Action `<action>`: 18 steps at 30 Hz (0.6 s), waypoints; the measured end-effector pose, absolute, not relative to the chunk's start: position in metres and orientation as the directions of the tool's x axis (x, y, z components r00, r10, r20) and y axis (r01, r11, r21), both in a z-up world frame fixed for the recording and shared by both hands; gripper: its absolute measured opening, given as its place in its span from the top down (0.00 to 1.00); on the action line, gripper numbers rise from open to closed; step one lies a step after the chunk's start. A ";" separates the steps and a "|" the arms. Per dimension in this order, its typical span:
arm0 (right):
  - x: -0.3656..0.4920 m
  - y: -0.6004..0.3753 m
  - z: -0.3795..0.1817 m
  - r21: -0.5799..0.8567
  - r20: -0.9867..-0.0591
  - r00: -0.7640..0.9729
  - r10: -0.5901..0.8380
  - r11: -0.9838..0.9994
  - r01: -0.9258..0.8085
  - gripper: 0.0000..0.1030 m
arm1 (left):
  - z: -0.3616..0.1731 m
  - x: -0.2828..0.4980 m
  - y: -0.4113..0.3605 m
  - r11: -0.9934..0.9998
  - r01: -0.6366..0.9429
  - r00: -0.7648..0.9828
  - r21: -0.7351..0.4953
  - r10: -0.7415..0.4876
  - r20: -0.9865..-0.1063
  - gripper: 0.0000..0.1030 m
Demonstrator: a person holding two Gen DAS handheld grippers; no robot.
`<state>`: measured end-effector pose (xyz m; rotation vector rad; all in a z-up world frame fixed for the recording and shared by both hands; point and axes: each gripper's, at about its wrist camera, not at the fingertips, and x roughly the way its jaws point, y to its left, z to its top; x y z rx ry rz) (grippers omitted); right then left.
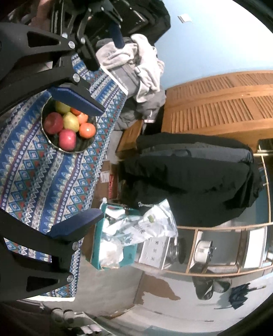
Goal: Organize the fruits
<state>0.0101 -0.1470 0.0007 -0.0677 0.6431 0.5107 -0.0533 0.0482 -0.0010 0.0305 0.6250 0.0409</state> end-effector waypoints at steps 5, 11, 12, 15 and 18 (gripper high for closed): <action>0.015 -0.157 -0.005 0.106 -0.601 0.680 0.421 0.885 -0.453 0.14 | 0.001 -0.053 0.045 0.999 -0.029 0.812 0.039 0.046 -0.582 0.01; 0.018 -0.164 -0.008 0.119 -0.608 0.679 0.411 0.893 -0.435 0.14 | -0.001 -0.050 0.044 0.999 -0.039 0.800 0.033 0.051 -0.597 0.01; 0.018 -0.165 -0.008 0.120 -0.608 0.678 0.412 0.892 -0.435 0.14 | -0.001 -0.050 0.044 0.999 -0.039 0.799 0.035 0.052 -0.600 0.01; 0.018 -0.166 -0.007 0.116 -0.603 0.684 0.411 0.893 -0.435 0.14 | -0.001 -0.050 0.044 0.998 -0.045 0.798 0.037 0.058 -0.600 0.01; 0.017 -0.166 -0.007 0.111 -0.602 0.686 0.409 0.894 -0.435 0.14 | 0.000 -0.050 0.044 0.998 -0.051 0.800 0.043 0.067 -0.596 0.01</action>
